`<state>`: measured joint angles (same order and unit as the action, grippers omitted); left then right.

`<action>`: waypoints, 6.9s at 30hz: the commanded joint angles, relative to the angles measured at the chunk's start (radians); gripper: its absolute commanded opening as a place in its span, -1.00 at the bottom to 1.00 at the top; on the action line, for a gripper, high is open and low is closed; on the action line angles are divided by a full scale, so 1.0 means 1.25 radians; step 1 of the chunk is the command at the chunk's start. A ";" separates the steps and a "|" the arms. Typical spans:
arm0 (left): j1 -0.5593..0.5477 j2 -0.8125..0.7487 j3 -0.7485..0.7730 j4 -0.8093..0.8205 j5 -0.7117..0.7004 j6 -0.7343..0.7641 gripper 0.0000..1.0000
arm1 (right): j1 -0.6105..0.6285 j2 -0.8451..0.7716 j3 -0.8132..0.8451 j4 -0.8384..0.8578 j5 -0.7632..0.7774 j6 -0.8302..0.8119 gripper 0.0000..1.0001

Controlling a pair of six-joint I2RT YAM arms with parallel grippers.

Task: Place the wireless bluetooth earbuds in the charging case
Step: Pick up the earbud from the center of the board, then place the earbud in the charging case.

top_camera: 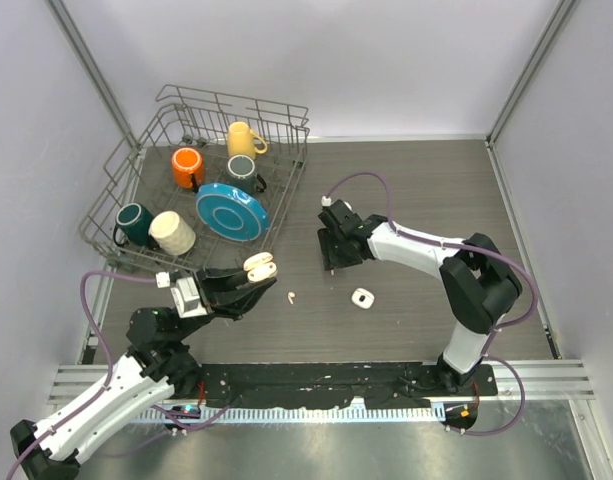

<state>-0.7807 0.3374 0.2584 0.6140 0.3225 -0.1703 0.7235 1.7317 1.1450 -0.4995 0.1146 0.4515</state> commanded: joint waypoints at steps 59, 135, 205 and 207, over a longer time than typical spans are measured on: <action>0.001 -0.002 -0.003 -0.005 -0.025 0.021 -1.00 | 0.008 0.056 0.046 0.088 0.035 -0.068 -0.73; 0.001 0.151 0.001 0.099 -0.043 -0.031 -1.00 | 0.500 -0.490 -0.072 0.525 0.362 -0.256 -0.98; 0.000 0.099 -0.008 0.106 -0.139 -0.040 -1.00 | 0.501 -0.460 -0.046 0.369 0.265 -0.285 -0.99; 0.000 0.098 -0.008 0.106 -0.138 -0.039 -1.00 | 0.501 -0.455 -0.045 0.369 0.280 -0.290 -0.98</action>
<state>-0.7853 0.4782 0.2379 0.6643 0.2039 -0.2314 1.3396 1.1400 1.0603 0.0242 0.4644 0.1177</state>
